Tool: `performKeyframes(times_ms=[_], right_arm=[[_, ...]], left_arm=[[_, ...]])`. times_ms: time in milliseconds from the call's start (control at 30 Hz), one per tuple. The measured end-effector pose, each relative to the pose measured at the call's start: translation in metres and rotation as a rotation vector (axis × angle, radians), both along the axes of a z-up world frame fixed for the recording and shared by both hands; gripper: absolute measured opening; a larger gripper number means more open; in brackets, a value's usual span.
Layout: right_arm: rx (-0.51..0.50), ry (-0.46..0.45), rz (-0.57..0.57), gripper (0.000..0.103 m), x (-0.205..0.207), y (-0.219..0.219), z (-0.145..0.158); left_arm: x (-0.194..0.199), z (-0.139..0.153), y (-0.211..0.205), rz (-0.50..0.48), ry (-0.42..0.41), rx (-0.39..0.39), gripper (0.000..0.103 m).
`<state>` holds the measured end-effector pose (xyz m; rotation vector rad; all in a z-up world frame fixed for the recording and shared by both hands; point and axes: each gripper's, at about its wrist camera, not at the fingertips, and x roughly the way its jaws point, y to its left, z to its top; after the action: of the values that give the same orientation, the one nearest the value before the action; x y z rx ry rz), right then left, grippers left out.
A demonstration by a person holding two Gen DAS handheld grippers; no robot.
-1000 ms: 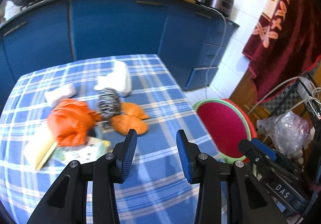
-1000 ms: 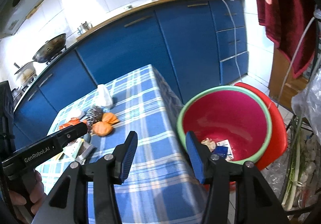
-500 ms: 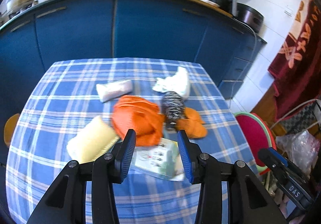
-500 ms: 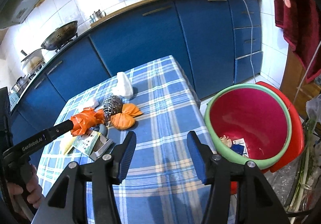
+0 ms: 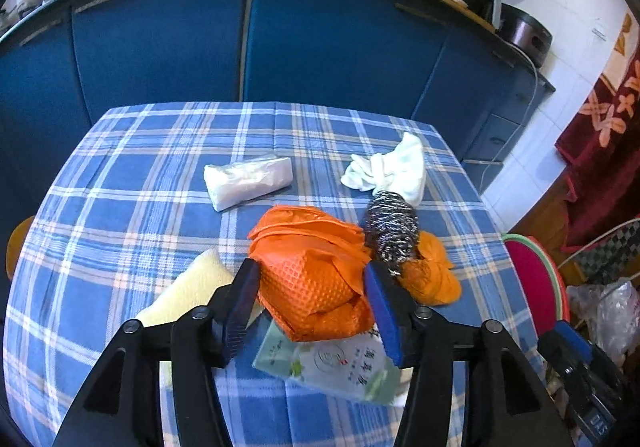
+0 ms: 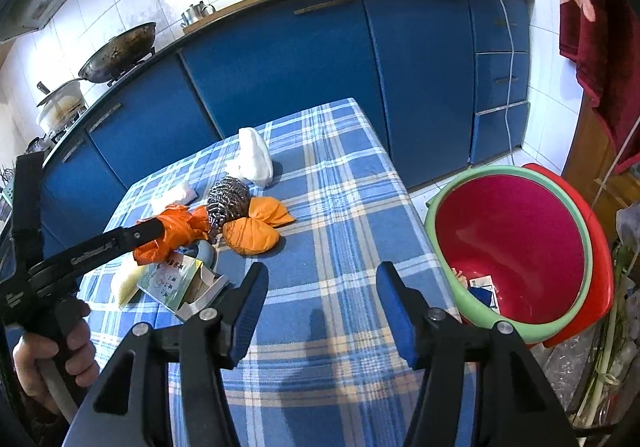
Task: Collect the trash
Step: 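Move both open tools back from the basin toward the orange items on the table, then grasp the orange rubber glove with left tool while right tool grasps the orange knotted cloth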
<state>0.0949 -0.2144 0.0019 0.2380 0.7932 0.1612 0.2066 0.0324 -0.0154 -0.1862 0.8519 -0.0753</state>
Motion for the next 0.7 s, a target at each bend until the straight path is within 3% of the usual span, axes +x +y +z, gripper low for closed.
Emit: performKeyframes(times_ms=[333,500,700], right_arm=[[-0.016,0.016,0.025,0.061,0.011,0.012,-0.005],[-0.021,0.023,0.036,0.061,0.014,0.017,-0.008],[-0.030,0.029,0.049,0.061,0.021,0.025,-0.011]], left_arm=[[0.011,-0.012,0.009,0.017,0.008,-0.031,0.058],[0.010,-0.013,0.009,0.004,-0.004,-0.033,0.038],[0.006,-0.014,0.012,-0.004,-0.020,-0.059,0.024]])
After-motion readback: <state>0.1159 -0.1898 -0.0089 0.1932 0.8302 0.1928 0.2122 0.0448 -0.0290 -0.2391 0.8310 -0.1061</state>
